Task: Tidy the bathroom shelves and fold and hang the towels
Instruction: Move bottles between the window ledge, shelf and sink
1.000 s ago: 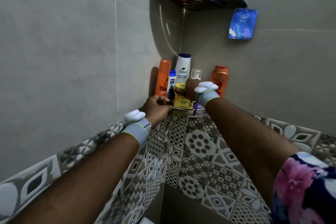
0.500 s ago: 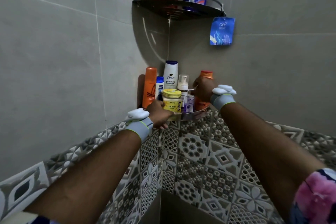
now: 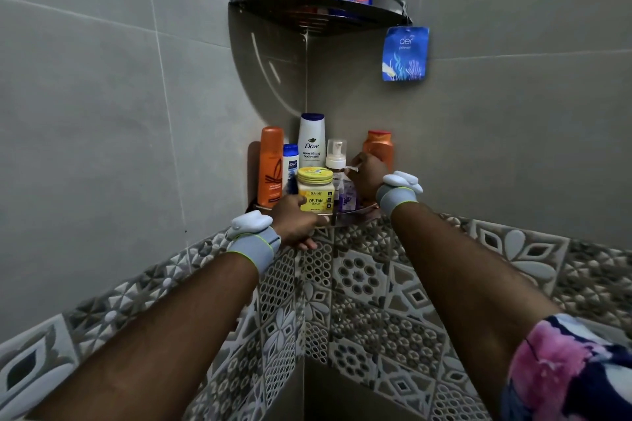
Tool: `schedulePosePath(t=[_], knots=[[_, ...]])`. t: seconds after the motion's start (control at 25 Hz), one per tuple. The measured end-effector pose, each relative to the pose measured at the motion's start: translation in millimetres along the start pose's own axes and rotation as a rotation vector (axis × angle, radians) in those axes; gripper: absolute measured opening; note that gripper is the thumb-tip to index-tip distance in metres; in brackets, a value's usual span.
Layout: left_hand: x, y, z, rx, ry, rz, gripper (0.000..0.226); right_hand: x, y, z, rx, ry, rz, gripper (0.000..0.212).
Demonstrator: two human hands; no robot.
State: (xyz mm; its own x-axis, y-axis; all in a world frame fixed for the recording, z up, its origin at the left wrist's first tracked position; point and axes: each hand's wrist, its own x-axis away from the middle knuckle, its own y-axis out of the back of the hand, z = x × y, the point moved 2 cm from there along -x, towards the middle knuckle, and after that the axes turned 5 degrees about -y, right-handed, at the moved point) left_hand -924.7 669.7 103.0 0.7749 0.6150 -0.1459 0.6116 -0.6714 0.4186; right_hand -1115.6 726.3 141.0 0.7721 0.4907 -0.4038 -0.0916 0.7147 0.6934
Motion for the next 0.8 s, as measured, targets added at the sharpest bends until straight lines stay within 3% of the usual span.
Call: schedulePosePath(t=[0.4,0.52,0.68,0.8], knots=[[0.9,2.2,2.8,-0.007,-0.017,0.002,0.071,-3.3,2.6,-6.1,0.039,0.023,0.003,0.025],[2.2,3.7,2.2,-0.035,-0.072,-0.093,0.052,5.4,13.0,-3.3,-0.004,0.045,-0.065,0.028],[9.9,-8.4,-7.7,-0.069,-0.27,-0.273,0.02,32.0,35.4,-6.1,-0.041,0.026,-0.212,0.024],[16.5,-41.1,-14.9,-0.056,-0.375,-0.189,0.014,58.1,43.2,-26.2,0.011,-0.004,-0.244,0.022]])
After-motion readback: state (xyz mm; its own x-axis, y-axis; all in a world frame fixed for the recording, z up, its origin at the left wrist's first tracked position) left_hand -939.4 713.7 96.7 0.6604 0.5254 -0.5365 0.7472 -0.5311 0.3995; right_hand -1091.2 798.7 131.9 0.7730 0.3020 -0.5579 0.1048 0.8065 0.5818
